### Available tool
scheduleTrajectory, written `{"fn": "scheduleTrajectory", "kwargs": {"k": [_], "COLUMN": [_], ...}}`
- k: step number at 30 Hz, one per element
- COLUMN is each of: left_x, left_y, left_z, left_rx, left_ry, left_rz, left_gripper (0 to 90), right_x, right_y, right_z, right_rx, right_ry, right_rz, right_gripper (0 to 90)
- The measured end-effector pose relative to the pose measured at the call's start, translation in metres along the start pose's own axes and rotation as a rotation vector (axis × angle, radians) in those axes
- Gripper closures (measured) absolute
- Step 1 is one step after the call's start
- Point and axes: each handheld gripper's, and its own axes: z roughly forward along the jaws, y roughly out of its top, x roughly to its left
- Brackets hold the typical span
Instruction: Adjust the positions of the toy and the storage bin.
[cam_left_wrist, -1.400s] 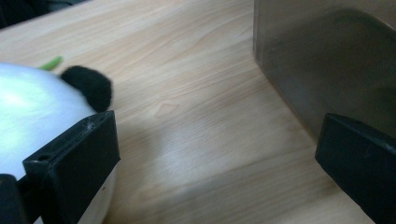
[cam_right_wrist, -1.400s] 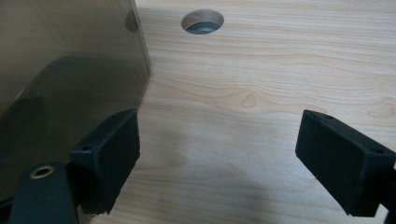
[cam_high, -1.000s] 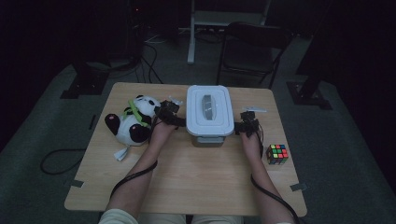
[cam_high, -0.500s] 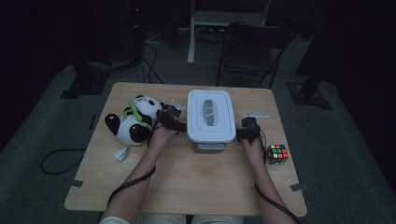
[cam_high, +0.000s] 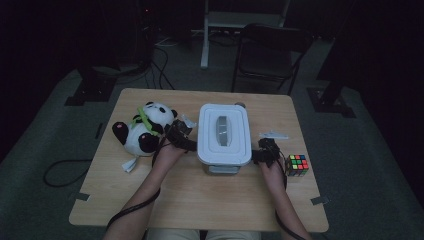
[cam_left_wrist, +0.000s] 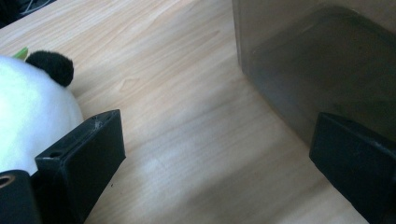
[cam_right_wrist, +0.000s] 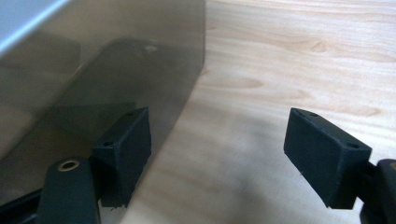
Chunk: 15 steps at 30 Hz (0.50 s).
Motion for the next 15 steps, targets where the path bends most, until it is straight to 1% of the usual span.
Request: {"fn": "scheduleTrajectory", "kwargs": {"k": [2, 6, 8, 9, 14, 15], "left_x": [-0.001, -0.006, -0.009, -0.01, -0.016, -0.016], "left_y": [-0.003, -0.011, -0.014, -0.015, -0.02, -0.02], "left_z": [-0.003, -0.01, -0.015, -0.017, -0.024, -0.024], "left_rx": [0.0, 0.0, 0.004, 0.0, -0.001, -0.001], "left_ry": [-0.003, -0.001, 0.003, 0.005, 0.009, 0.009], "left_rz": [0.007, 0.022, 0.038, 0.044, 0.06, 0.06], "left_gripper": [4.1, 4.8, 4.8, 4.8, 4.9, 4.9], "right_x": [0.005, 0.013, 0.016, 0.017, 0.023, 0.023], "right_y": [-0.004, -0.014, -0.018, -0.02, -0.031, -0.031], "right_z": [-0.005, -0.014, -0.018, -0.021, -0.033, -0.033], "right_rx": [-0.011, -0.03, -0.03, -0.033, -0.036, -0.036], "right_ry": [-0.001, 0.01, 0.016, 0.014, 0.023, 0.023], "right_rz": [-0.013, -0.021, -0.022, -0.031, -0.042, -0.042], "right_gripper": [22.7, 22.8, 22.8, 22.9, 23.0, 23.0]}}
